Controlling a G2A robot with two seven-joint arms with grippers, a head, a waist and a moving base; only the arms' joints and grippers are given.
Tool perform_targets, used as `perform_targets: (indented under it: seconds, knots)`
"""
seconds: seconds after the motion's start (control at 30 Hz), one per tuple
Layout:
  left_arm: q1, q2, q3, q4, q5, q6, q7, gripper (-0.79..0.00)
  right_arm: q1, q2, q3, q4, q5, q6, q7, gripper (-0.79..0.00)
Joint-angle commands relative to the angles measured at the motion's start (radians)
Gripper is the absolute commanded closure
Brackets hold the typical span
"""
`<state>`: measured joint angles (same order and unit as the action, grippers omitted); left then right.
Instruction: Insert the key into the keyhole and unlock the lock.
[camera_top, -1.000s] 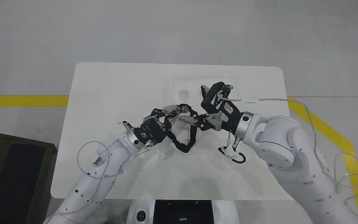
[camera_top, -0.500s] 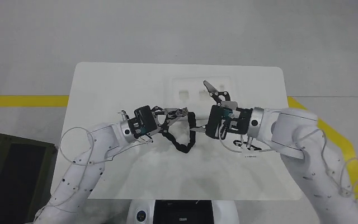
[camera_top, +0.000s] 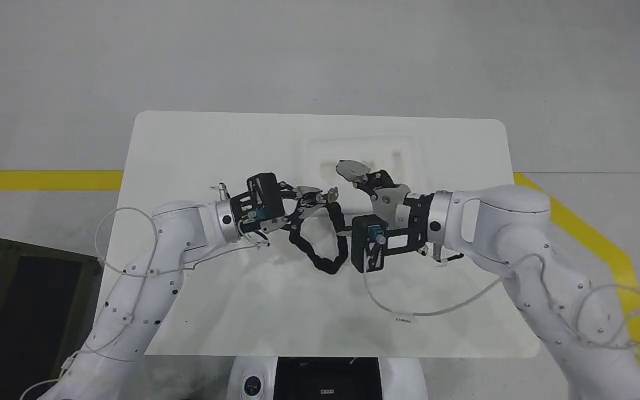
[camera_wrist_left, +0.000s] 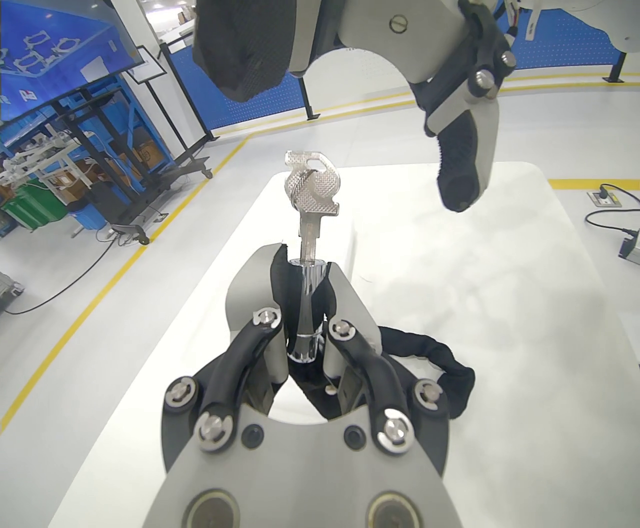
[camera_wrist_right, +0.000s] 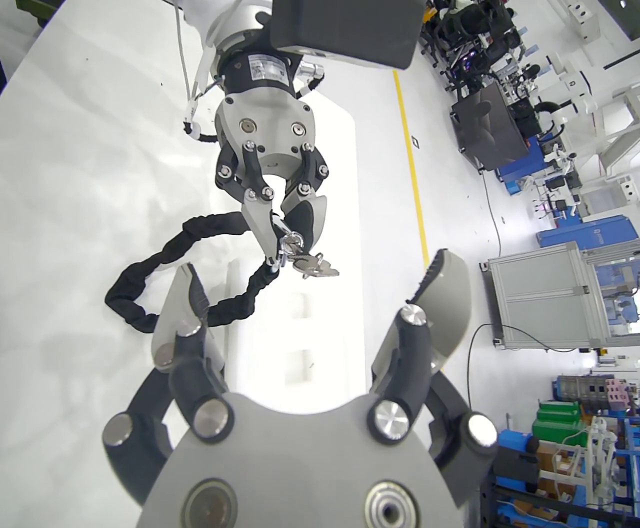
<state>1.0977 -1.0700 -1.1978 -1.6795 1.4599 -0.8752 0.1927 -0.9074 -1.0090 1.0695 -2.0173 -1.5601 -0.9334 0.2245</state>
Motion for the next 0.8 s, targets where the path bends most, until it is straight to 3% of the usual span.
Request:
perform_targets:
  seconds: [0.0, 0.1, 0.27, 0.5, 0.6, 0.73, 0.77]
  knots:
    - [-0.008, 0.0, 0.004, 0.003, -0.012, -0.009, -0.015, 0.0, 0.011, -0.001, -0.01, 0.003, -0.037, 0.0, -0.019, -0.637]
    - [-0.017, -0.001, 0.009, 0.006, -0.026, -0.012, -0.03, 0.0, 0.028, -0.001, -0.025, 0.009, -0.097, -0.001, -0.053, -0.511]
    - [-0.025, -0.004, 0.024, 0.013, -0.053, -0.012, -0.044, 0.0, 0.051, -0.001, -0.051, 0.022, -0.182, -0.008, -0.101, -0.391]
    - [-0.031, -0.007, 0.043, 0.02, -0.069, -0.002, -0.055, 0.0, 0.073, -0.002, -0.075, 0.049, -0.252, 0.002, -0.152, -0.342]
    - [-0.034, -0.007, 0.046, 0.021, -0.071, -0.002, -0.057, 0.0, 0.078, -0.003, -0.079, 0.058, -0.26, 0.0, -0.162, -0.243]
    - [-0.034, -0.007, 0.046, 0.023, -0.074, 0.008, -0.057, 0.0, 0.085, -0.004, -0.082, 0.069, -0.259, -0.012, -0.166, -0.018]
    - [-0.034, -0.007, 0.046, 0.023, -0.072, 0.009, -0.056, 0.0, 0.086, -0.004, -0.083, 0.071, -0.257, -0.015, -0.166, 0.0]
